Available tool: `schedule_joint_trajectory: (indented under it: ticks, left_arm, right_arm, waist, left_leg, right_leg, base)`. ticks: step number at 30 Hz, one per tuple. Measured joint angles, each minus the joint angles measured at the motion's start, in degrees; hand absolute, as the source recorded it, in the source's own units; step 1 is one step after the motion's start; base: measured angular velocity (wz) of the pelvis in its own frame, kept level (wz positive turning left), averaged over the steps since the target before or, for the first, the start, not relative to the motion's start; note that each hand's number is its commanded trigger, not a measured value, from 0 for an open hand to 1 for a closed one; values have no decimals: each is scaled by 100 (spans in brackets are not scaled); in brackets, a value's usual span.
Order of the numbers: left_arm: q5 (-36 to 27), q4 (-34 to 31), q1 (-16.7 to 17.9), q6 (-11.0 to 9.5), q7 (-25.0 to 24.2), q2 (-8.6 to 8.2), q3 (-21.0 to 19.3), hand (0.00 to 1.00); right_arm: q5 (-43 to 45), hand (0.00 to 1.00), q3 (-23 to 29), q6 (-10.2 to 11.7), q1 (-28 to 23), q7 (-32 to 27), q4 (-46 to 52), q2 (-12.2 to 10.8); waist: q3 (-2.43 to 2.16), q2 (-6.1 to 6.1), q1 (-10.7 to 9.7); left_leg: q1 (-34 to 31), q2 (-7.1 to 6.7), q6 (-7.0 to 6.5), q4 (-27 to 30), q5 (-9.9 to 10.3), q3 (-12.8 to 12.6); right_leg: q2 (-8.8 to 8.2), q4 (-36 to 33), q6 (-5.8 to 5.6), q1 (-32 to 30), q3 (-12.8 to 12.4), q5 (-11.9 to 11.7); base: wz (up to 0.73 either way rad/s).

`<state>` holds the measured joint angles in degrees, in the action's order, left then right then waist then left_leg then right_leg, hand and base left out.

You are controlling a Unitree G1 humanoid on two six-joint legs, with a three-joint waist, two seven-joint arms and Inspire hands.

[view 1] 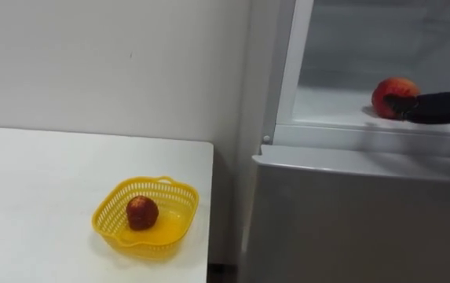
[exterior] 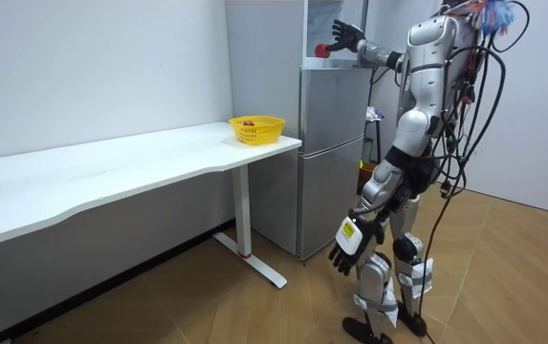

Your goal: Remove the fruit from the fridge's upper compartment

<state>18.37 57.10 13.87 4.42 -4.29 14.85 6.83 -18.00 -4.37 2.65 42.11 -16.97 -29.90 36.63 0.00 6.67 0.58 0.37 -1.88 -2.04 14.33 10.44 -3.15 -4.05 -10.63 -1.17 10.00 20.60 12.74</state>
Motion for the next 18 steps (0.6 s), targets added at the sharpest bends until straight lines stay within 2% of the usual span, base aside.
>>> schedule_joint_trajectory:
  ticks: [4, 7, 11, 18]
  left_arm:
    - [0, 27, -36, 33, -21, 55, 0, 0]
    - [-1, 32, -52, 41, -55, 55, 1, 0]
    - [-2, 37, -71, 56, -96, 56, 0, 0]
    - [-1, 42, -61, 157, -118, 58, -2, 0]
  right_arm:
    - [-7, 0, -115, -112, 0, 177, -140, 7]
    - [-19, 0, -116, -145, 0, 271, -145, 10]
    - [-28, 0, -122, -145, 0, 348, -144, 22]
    - [-98, 0, -128, -150, 0, 512, -146, 29]
  waist:
    - [6, 142, 42]
    - [-5, 199, 91]
    - [-13, 210, 138]
    - [10, 170, 148]
  left_leg:
    - [2, 2, 12, -6, -8, 13]
    - [-4, 3, 12, -4, -7, 15]
    - [-9, 8, 11, 5, -7, 20]
    - [-43, 13, 10, 41, -6, 21]
  right_leg:
    - [12, 2, 0, 2, 0, 0]
    - [10, 3, 0, 1, 1, 0]
    - [3, 2, 0, 4, 1, 0]
    - [7, 2, 0, -7, 2, 0]
  base:
    - [1]
    - [0]
    - [0]
    - [0]
